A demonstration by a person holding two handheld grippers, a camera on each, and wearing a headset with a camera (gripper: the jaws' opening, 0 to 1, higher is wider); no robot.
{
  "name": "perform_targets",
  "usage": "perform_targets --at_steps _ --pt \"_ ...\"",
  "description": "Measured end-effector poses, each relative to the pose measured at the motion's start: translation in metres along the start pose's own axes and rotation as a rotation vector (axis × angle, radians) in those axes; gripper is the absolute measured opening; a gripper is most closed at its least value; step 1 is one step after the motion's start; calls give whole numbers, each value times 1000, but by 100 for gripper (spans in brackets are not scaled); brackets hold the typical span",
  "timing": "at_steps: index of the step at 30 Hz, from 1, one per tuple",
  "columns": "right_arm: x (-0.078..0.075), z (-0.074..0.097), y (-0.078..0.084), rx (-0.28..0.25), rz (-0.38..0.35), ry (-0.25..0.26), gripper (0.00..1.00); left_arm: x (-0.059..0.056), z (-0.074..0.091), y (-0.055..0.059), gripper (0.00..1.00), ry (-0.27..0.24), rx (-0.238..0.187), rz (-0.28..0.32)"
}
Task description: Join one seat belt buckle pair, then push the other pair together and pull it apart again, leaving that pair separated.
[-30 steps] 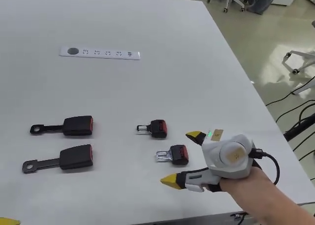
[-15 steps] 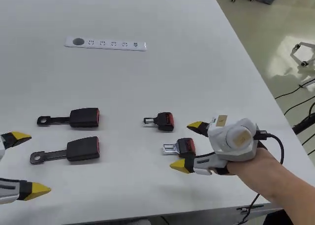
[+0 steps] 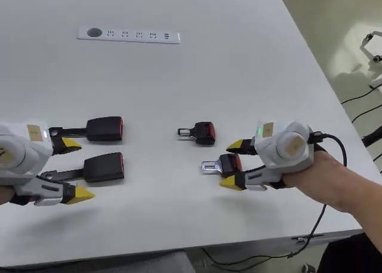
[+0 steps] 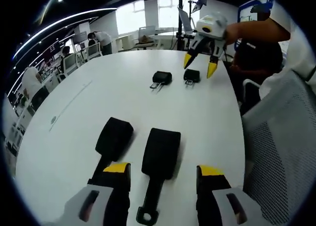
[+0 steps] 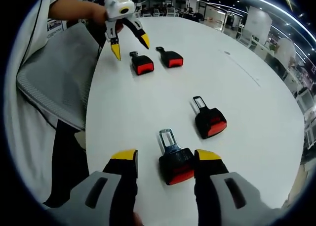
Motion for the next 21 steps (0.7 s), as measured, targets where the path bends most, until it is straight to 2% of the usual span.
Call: perform_targets --at_steps 2,6,11,13,15,17,19,21 --pt "-1 -2 1 9 11 -10 43 2 -3 -2 44 11 10 -18" --pt "-7 -2 5 22 19 -12 41 10 -10 0 46 15 16 -25" --pt "-15 -3 10 41 33 -26 38 14 -16 -1 47 36 14 -20" --pt "-18 -5 13 51 55 -29 37 16 -18 0 53 47 25 -32" --pt "-17 -6 14 62 57 -49 35 19 -20 1 52 62 39 -33" --pt "-19 -8 14 70 71 -53 35 19 -21 -3 49 68 41 -47" --pt "-21 -10 15 81 85 -59 34 18 -24 -6 46 99 39 -58" --pt "-21 -12 16 95 107 -65 34 14 -27 -7 44 121 61 -84"
Point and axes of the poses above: the centre of the closed fingertips' face, and the gripper's own axes: z roughly backward along the fingers, x roughly to its left, y roughly out of its underside, the point moved 5 cm from there along z, roughly backward along the fingers, and after that the axes turned 8 degrees about -z, right-handed, at the moved point
